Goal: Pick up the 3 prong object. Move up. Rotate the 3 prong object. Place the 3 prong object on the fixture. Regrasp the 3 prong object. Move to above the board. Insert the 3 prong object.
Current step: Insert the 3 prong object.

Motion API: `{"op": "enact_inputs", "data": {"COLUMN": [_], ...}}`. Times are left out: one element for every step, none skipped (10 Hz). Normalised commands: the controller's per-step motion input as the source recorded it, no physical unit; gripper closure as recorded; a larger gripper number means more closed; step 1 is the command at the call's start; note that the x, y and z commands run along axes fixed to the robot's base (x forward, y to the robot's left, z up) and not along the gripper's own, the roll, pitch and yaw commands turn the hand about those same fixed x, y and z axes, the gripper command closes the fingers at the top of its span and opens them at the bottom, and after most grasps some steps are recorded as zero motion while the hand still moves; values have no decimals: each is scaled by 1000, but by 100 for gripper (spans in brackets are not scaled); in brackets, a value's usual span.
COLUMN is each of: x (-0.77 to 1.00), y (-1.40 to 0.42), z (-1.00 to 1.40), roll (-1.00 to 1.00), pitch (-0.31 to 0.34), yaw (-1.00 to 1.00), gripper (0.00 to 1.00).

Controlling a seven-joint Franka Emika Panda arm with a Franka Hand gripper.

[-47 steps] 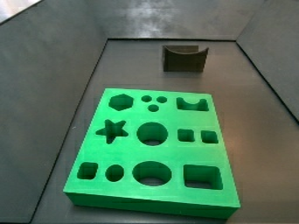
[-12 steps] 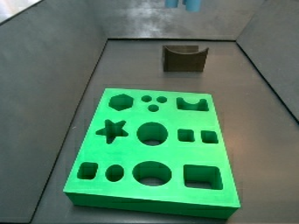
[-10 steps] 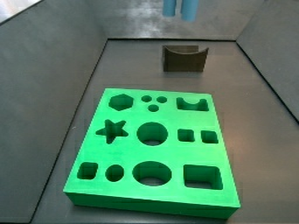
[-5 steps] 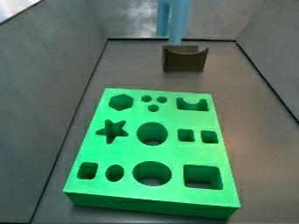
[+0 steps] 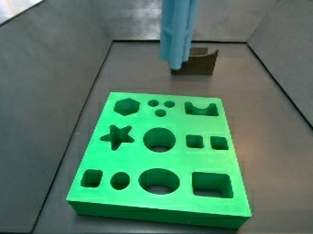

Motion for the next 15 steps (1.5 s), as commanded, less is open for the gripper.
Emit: {"op": "enact_inputs", "data": {"x": [0, 0, -54, 0, 0, 0, 0, -14, 0, 0, 0, -77, -57, 0, 0], "y": [-43, -94, -97, -71, 0, -103, -143, -109, -46, 0, 0, 0, -40, -17, -46], "z": [-331, -400, -397, -297, -89, -374, -474, -454, -300, -180, -174, -234, -200, -94, -83], "roll": [37, 19, 51, 0, 0, 46, 50, 43, 34, 14, 20, 44, 29, 0, 0], "pitch": [0, -34, -9, -16, 0, 0, -7, -21, 0, 0, 0, 0, 0, -13, -40], "yaw": [0, -9, -114, -103, -40, -74, -91, -100, -89, -66, -60, -77, -57, -31, 0], "gripper": [100, 100, 100, 100, 100, 100, 100, 100, 100, 100, 100, 100, 100, 100, 100]}}
